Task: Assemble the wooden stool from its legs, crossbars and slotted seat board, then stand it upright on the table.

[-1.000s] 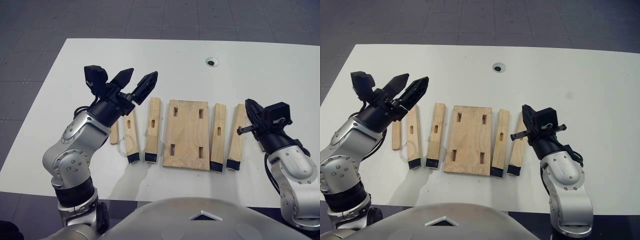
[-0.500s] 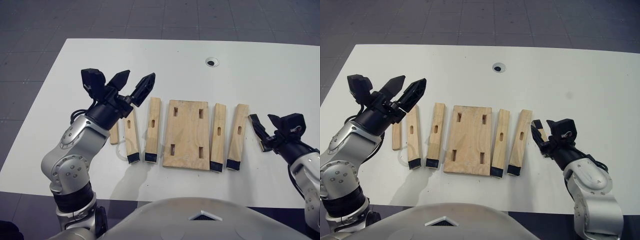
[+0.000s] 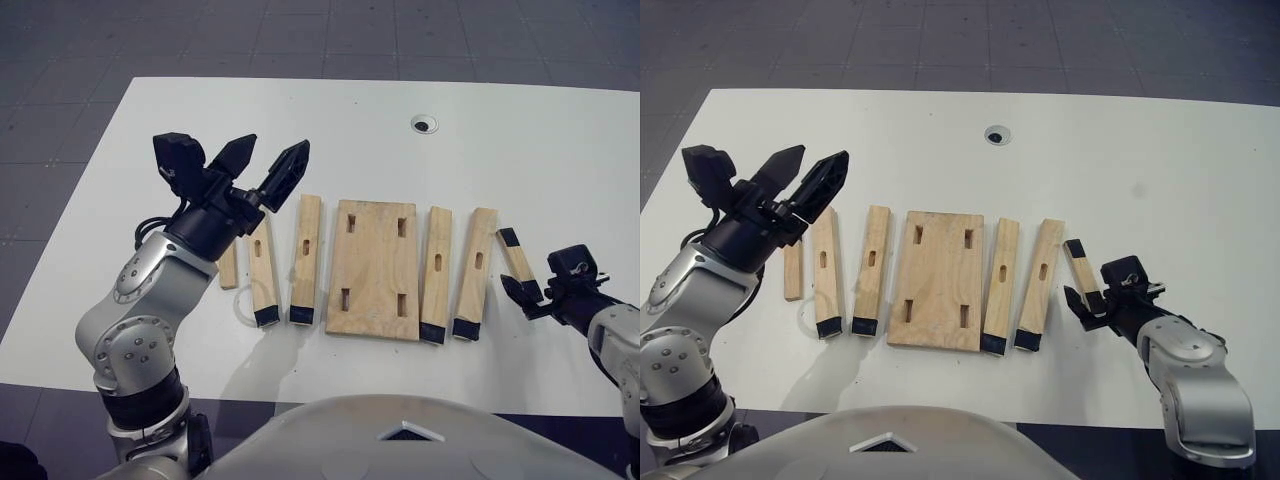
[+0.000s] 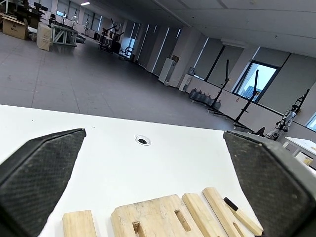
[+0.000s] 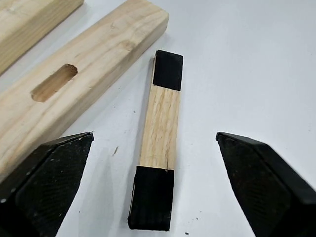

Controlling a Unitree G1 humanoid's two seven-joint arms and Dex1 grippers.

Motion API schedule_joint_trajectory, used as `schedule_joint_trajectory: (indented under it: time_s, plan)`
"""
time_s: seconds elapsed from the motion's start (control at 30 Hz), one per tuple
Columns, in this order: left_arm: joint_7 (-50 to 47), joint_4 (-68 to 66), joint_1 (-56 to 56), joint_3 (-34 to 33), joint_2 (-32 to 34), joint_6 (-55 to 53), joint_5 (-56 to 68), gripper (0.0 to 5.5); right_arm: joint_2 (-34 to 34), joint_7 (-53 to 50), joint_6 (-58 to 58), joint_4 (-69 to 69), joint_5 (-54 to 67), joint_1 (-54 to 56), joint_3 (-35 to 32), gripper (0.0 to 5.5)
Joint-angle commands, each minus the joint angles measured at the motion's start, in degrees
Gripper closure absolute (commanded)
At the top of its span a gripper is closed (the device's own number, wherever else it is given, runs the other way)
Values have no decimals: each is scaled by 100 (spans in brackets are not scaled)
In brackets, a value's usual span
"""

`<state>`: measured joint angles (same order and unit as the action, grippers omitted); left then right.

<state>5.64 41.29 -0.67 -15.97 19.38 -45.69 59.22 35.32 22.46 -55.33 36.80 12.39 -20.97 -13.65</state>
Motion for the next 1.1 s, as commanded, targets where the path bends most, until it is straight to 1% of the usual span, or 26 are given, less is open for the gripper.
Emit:
schedule_joint_trajectory:
  time_s: [0.03, 0.27, 0.5, 0.77, 1.0, 1.1]
  plan:
    - [-127, 97, -63, -26, 117, 41, 105, 33, 87, 9, -348, -195, 5, 206, 200, 90]
    - [-264, 180, -101, -47, 224, 117, 302, 33, -133, 73, -1036, -648, 316, 648, 336, 90]
    - [-367, 227, -155, -83, 338, 172, 488, 33, -35, 55, -973, -930, 273, 706, 447, 90]
    - [-418, 185, -151, -65, 467, 214, 618, 33, -197, 95, -1054, -1242, 482, 738, 293, 90]
    - [-443, 191, -170, -68, 543, 259, 700, 33, -140, 82, -959, -1306, 495, 727, 333, 90]
    - [-461, 194, -175, -63, 578, 273, 748, 33, -137, 102, -947, -1266, 520, 699, 346, 141]
